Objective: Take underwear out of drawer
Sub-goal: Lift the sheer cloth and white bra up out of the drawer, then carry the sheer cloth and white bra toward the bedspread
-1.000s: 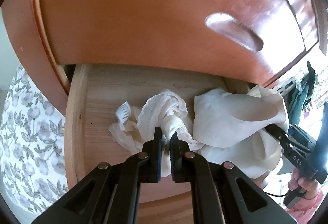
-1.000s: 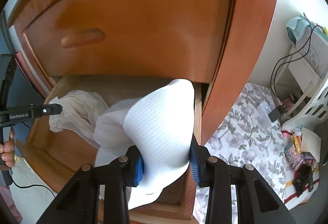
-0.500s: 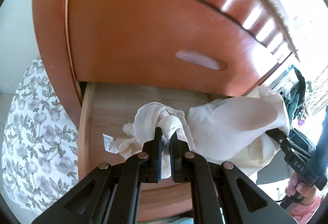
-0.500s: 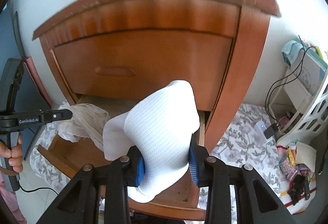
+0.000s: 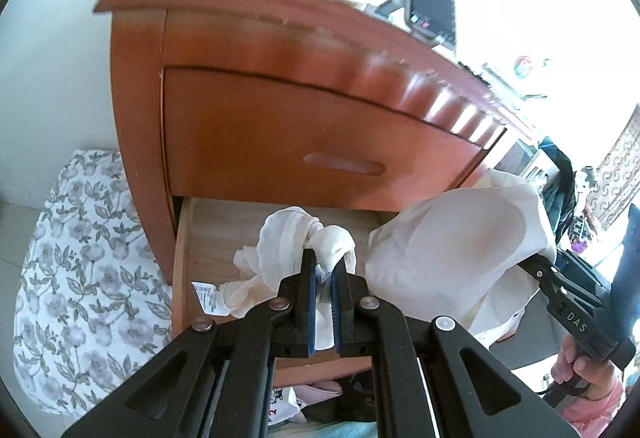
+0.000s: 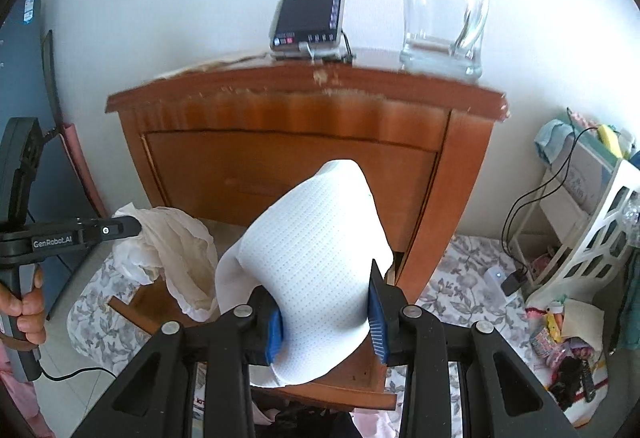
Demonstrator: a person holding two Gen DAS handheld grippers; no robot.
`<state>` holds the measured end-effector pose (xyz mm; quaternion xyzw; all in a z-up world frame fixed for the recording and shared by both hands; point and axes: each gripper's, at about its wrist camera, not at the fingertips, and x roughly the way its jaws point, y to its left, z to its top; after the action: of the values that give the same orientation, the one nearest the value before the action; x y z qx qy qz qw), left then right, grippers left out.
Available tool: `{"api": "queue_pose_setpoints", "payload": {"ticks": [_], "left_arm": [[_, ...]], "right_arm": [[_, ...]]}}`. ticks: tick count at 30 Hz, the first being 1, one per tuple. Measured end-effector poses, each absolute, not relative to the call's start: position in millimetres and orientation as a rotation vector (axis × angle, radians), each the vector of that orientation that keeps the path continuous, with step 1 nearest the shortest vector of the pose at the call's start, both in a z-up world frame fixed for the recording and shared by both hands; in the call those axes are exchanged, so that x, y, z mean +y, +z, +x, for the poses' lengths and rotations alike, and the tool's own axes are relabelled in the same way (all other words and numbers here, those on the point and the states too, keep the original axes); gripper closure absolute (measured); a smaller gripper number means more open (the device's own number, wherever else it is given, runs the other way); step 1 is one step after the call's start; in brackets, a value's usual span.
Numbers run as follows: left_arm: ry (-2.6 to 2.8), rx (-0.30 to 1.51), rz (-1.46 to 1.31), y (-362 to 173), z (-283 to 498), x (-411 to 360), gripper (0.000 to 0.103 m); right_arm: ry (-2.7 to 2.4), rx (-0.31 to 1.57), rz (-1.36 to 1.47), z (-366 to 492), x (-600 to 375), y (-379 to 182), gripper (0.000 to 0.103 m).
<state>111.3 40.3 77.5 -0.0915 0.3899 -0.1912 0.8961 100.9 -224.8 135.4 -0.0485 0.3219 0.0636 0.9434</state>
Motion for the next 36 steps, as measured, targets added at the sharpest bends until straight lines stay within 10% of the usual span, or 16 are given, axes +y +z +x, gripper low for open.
{"api": "queue_pose_setpoints", "payload": {"ticks": [36], "left_arm": [[-0.444,0.618,-0.179,170,-24,35,0.097]], "right_arm": [[0.147,0.425,-0.125,-59,-208,232,0.066]]}}
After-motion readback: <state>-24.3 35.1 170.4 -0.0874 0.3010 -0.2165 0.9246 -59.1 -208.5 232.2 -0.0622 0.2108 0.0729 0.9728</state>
